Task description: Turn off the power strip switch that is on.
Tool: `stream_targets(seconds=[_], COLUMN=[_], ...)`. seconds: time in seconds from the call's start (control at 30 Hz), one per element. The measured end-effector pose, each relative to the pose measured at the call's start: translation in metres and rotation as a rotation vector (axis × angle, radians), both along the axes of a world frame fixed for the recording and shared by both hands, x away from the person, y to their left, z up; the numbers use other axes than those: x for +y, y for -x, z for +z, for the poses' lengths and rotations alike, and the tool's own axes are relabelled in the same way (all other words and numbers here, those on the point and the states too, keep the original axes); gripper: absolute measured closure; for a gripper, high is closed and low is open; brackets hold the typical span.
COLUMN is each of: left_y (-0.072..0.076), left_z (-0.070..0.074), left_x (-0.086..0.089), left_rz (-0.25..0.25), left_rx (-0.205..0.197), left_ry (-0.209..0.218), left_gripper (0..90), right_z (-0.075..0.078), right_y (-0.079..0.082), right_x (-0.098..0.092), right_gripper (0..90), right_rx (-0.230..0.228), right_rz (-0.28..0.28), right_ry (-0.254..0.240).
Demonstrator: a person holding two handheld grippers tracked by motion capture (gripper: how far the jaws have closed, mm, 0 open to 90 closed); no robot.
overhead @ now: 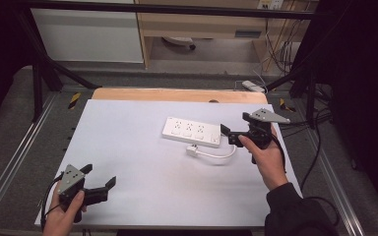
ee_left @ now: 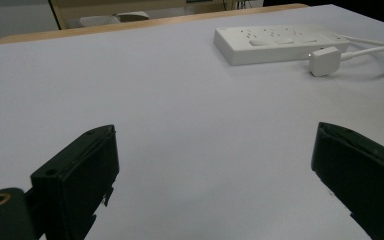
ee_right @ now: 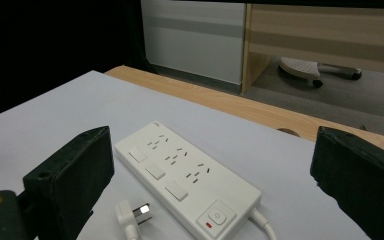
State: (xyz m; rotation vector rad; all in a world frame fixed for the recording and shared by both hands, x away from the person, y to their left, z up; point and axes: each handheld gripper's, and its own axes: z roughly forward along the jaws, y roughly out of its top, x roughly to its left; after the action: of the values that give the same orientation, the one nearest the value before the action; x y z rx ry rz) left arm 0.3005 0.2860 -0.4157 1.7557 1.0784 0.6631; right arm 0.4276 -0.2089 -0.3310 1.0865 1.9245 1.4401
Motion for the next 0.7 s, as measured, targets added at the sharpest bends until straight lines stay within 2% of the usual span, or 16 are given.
stream_targets(seconds=[0.3, 0.43, 0.57, 0.7], left_y=[-0.002, -0.002, -0.001, -0.002], left_z=[0.000, 0.000, 0.000, 0.001], left_x=[-0.001, 0.002, 0.003, 0.003], left_rz=[0.002, 0.022, 0.022, 0.025], left_rx=[-0.002, -0.002, 0.001, -0.003], left_ry=[-0.005, 0.005, 0.013, 0.011], left_gripper=[4.8, 5.4, 5.3, 5.3], right_z=[-0.005, -0.003, 0.000, 0.002], right_y=[-0.012, -0.016, -0.022, -0.025], right_x=[0.012, 0.018, 0.027, 0.036], right_gripper=[4.1, 4.5, 7.7, 8.3], right_rx=[0.016, 0.020, 0.020, 0.019], right_rz=[0.017, 0.026, 0.029, 0.041], right_ry=[0.001, 0.005, 0.020, 0.016])
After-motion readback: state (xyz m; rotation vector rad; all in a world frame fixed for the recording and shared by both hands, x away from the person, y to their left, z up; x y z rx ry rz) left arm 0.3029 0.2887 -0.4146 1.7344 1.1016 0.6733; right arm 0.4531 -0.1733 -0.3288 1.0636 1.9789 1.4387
